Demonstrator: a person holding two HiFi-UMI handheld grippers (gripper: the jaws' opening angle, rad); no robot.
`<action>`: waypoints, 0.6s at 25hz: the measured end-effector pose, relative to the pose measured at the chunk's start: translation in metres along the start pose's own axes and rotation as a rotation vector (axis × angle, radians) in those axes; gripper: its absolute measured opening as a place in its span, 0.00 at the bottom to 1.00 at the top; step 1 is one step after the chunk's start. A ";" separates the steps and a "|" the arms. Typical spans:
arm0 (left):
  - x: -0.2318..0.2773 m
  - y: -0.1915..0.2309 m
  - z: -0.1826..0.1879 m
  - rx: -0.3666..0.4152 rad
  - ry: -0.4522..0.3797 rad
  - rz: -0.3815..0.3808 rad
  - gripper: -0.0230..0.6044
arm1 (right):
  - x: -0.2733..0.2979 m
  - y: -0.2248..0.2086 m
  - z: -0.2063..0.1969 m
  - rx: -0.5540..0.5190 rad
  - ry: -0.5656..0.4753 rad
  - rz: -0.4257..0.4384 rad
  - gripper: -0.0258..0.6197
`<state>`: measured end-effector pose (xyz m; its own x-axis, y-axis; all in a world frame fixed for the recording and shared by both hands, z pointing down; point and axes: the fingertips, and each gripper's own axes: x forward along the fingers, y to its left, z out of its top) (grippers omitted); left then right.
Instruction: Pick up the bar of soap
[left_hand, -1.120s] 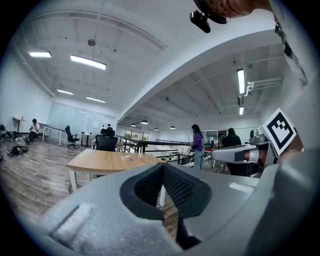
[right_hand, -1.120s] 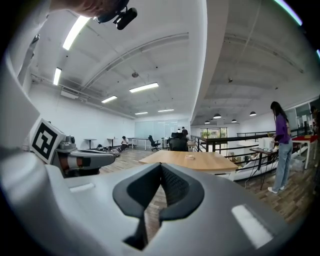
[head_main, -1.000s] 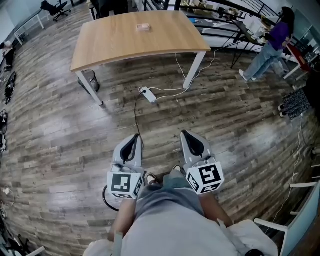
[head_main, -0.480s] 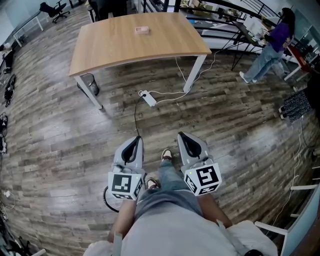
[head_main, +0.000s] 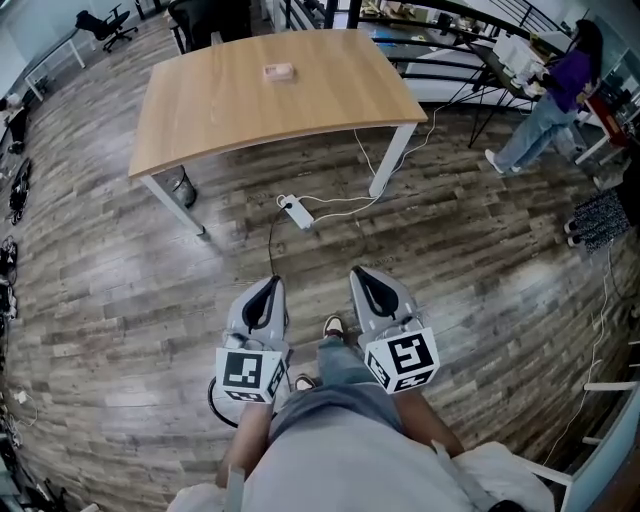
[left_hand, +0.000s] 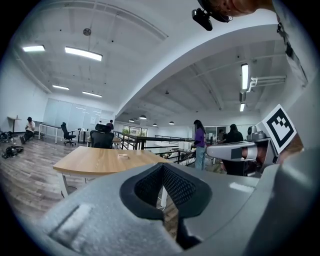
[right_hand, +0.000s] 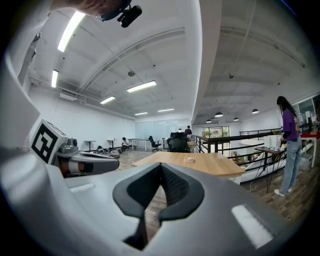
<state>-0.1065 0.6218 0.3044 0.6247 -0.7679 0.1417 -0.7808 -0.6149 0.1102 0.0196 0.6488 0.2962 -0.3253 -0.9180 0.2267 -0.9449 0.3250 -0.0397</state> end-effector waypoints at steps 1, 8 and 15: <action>0.010 0.001 0.001 -0.001 0.003 0.002 0.04 | 0.006 -0.008 0.000 0.002 0.003 0.001 0.04; 0.078 0.009 0.005 -0.010 0.024 0.021 0.04 | 0.051 -0.063 0.002 0.016 0.020 0.024 0.04; 0.146 0.007 0.004 -0.016 0.053 0.013 0.04 | 0.089 -0.113 -0.004 0.038 0.055 0.046 0.04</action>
<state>-0.0211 0.5049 0.3224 0.6141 -0.7647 0.1952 -0.7889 -0.6018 0.1241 0.0974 0.5315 0.3245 -0.3668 -0.8882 0.2769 -0.9301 0.3567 -0.0880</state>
